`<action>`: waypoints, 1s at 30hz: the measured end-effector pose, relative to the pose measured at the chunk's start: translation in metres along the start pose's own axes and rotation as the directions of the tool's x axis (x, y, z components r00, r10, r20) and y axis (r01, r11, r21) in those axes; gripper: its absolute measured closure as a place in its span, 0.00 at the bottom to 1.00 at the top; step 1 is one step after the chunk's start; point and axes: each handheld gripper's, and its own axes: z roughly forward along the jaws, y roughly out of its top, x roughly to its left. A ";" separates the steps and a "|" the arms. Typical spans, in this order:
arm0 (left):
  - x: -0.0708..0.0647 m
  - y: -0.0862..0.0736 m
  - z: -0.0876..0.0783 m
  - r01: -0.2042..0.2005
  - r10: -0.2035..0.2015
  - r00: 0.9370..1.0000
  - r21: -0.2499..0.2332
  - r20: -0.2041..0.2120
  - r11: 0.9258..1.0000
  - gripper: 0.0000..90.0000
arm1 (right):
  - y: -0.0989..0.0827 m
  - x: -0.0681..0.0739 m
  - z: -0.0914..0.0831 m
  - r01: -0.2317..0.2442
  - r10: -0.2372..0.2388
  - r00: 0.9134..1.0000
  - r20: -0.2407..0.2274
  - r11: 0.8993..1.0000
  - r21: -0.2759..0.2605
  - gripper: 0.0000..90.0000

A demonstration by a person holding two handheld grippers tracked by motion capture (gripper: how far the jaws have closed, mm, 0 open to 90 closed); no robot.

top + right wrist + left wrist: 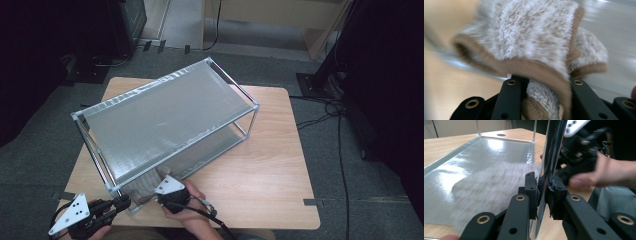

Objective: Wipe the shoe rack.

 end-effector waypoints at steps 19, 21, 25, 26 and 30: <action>0.002 -0.002 -0.001 0.002 -0.002 1.000 -0.004 0.009 1.000 0.89 | -0.059 -0.200 -0.062 -0.401 0.385 0.749 0.539 0.911 -0.094 0.83; 0.002 -0.002 -0.001 0.005 -0.004 1.000 -0.004 0.010 1.000 0.89 | -0.058 -0.211 -0.074 -0.430 0.431 0.721 0.542 0.892 -0.137 0.83; 0.002 -0.002 -0.001 0.004 -0.004 1.000 -0.005 0.012 1.000 0.89 | -0.044 -0.222 -0.099 -0.421 0.468 0.689 0.553 0.880 -0.220 0.84; 0.002 -0.002 -0.001 0.004 -0.003 1.000 -0.005 0.013 1.000 0.89 | -0.039 -0.222 -0.106 -0.407 0.473 0.686 0.552 0.879 -0.248 0.84; 0.002 -0.002 -0.001 0.004 -0.004 1.000 -0.006 0.013 1.000 0.89 | -0.016 -0.218 -0.132 -0.353 0.497 0.692 0.523 0.865 -0.356 0.84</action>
